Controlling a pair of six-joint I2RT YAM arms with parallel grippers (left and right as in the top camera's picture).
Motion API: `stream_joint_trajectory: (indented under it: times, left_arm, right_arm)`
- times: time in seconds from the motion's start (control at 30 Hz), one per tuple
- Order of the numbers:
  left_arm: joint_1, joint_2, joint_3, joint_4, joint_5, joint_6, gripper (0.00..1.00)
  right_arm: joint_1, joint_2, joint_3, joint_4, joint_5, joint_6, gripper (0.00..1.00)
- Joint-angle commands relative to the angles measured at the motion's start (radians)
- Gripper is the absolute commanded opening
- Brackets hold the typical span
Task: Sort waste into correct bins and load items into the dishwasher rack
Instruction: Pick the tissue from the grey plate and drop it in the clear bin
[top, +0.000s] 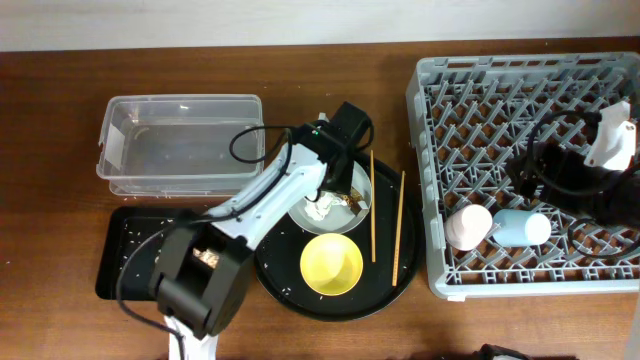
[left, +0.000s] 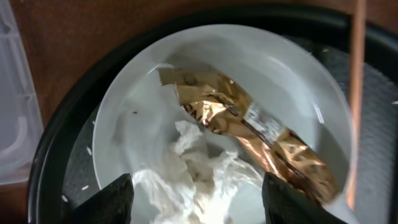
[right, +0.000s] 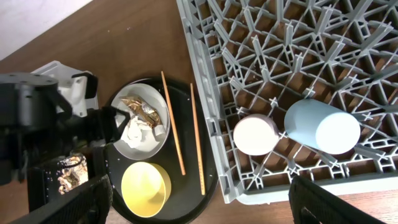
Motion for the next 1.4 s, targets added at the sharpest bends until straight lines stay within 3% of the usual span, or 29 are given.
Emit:
stream_joint_trajectory:
  times: [0.0,0.1,0.13,0.17,0.2,0.23,0.43,0.53,0.6,0.63,0.67,0.8,0.87,0.97,1.07,1.13,1.27,1.3,1.37]
  left_arm:
    - [0.010,0.035,0.002,0.002,-0.047,0.020,0.65]
    - [0.010,0.122,0.002,-0.015,-0.032,0.020,0.64]
    - [0.010,0.137,0.002,-0.025,-0.005,0.020,0.56]
    - [0.010,0.144,0.002,-0.035,0.025,0.020,0.36]
    - [0.010,0.139,0.005,-0.048,0.035,0.019,0.09]
    - [0.010,0.121,0.024,-0.073,0.035,0.008,0.00]
    - [0.078,-0.032,0.222,-0.241,-0.063,0.009,0.00]
    - [0.232,-0.100,0.246,-0.215,-0.184,0.010,0.00]
    - [0.361,-0.065,0.243,-0.163,-0.186,0.035,0.01]
    - [0.388,-0.051,0.243,-0.156,-0.181,0.035,0.14]
    - [0.433,-0.035,0.244,-0.145,-0.124,0.050,0.40]
    - [0.407,-0.066,0.279,-0.173,0.157,0.087,0.48]
    - [0.323,-0.068,0.277,-0.227,0.156,0.036,0.63]
    - [0.194,-0.040,0.196,-0.201,0.119,-0.052,0.63]
    - [0.088,0.016,0.039,-0.016,0.031,-0.154,0.66]
    - [0.072,0.058,-0.013,0.094,0.031,-0.204,0.68]
    - [0.072,0.122,-0.016,0.166,0.068,-0.248,0.69]
    - [0.072,0.134,-0.016,0.166,0.068,-0.248,0.63]
    - [0.072,0.143,-0.016,0.166,0.068,-0.248,0.41]
  right_arm:
    - [0.006,0.013,-0.010,0.000,0.013,-0.010,0.90]
    - [0.006,0.031,-0.010,-0.001,0.013,-0.010,0.90]
    - [0.006,0.034,-0.010,-0.001,0.013,-0.010,0.90]
    - [0.006,0.035,-0.010,-0.001,0.013,-0.010,0.90]
    - [0.006,0.035,-0.010,-0.001,0.013,-0.010,0.90]
    - [0.006,0.035,-0.010,-0.001,0.013,-0.010,0.90]
    - [0.006,0.035,-0.010,-0.001,0.013,-0.010,0.90]
    - [0.006,0.035,-0.010,-0.001,0.013,-0.010,0.90]
    - [0.006,0.035,-0.010,-0.001,0.012,-0.010,0.90]
    - [0.006,0.035,-0.010,-0.001,0.012,-0.010,0.90]
    - [0.006,0.035,-0.010,-0.001,0.012,-0.010,0.90]
    - [0.006,0.035,-0.010,-0.004,0.012,-0.010,0.90]
    - [0.006,0.035,-0.010,-0.008,0.013,-0.010,0.90]
    - [0.006,0.035,-0.010,-0.008,0.013,-0.010,0.90]
    - [0.006,0.036,-0.010,-0.008,0.013,-0.010,0.90]
    - [0.006,0.036,-0.010,-0.010,0.013,-0.010,0.90]
    - [0.006,0.036,-0.010,-0.012,0.013,-0.010,0.90]
    - [0.006,0.036,-0.010,-0.012,0.012,-0.010,0.90]
    - [0.006,0.036,-0.010,-0.012,0.012,-0.010,0.90]
